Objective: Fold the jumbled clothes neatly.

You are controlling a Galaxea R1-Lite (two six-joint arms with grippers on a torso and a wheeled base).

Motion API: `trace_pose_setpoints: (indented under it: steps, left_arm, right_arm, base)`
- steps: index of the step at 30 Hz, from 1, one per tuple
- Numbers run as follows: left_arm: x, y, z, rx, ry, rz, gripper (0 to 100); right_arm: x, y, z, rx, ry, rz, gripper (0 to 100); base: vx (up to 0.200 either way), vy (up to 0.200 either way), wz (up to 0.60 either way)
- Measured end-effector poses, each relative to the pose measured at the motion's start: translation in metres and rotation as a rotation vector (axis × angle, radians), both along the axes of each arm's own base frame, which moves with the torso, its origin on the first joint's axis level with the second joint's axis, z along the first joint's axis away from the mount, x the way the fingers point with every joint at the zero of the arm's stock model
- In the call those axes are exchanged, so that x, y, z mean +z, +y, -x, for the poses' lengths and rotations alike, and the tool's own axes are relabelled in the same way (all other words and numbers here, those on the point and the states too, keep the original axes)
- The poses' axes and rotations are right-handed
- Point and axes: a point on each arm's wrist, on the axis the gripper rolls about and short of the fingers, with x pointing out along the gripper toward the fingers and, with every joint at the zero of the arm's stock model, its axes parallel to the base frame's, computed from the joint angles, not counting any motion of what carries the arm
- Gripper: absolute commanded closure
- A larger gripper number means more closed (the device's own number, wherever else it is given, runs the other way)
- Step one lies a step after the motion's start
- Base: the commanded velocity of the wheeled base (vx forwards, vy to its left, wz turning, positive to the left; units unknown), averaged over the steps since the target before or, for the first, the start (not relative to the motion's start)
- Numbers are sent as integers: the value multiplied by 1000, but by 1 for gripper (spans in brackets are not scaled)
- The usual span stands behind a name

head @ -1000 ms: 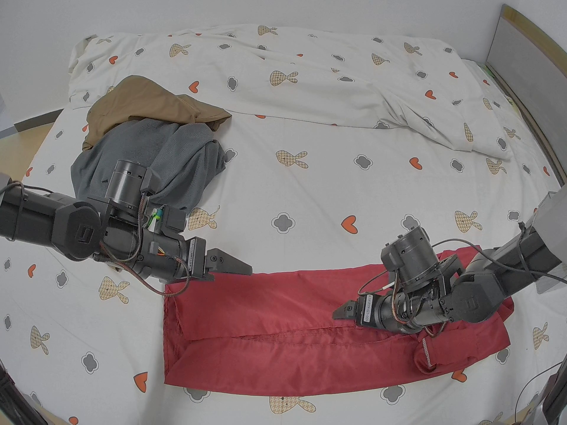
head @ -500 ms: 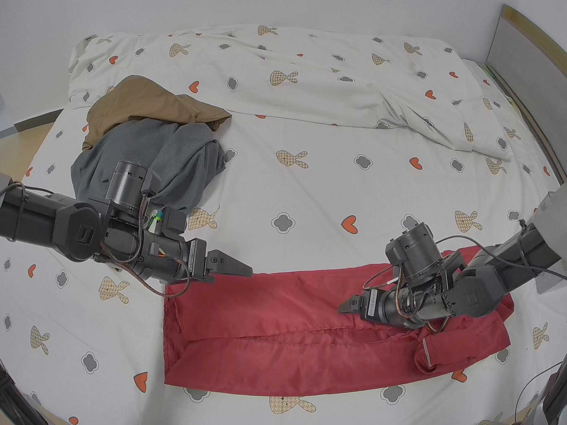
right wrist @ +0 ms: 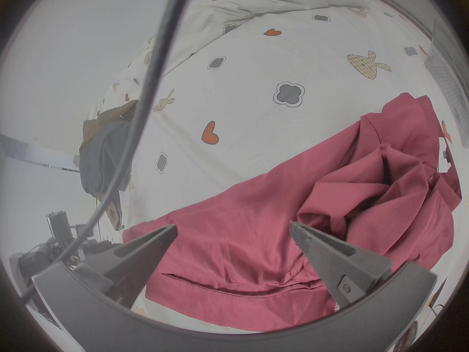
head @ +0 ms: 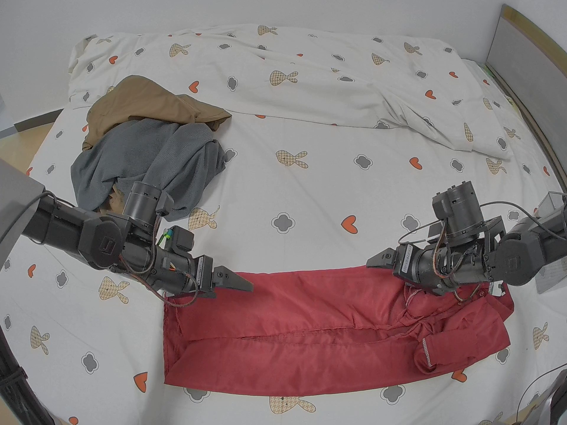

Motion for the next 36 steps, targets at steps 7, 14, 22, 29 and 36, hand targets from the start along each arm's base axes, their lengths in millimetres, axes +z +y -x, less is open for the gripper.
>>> trace_pose_setpoints:
  steps: [7,14,22,29,36]
  left_arm:
    - [-14,16,11,29,59,-22,0]
    - [-14,50,19,74,31,-49,0]
    - [-11,70,35,123,-11,-46,0]
    - [-16,73,35,134,-56,-38,0]
    - [-27,73,25,136,-52,-37,100]
  right_arm:
    - [2,-17,-7,-19,11,-44,0]
    - [3,-20,-8,-24,10,-53,0]
    - [11,-20,-5,-21,-12,-67,0]
    - [21,-23,3,-22,-40,-79,0]
    - [34,-30,15,-27,-76,-95,0]
  base:
    - [0,0,0]
    - [0,0,0]
    - [0,0,0]
    - [0,0,0]
    - [0,0,0]
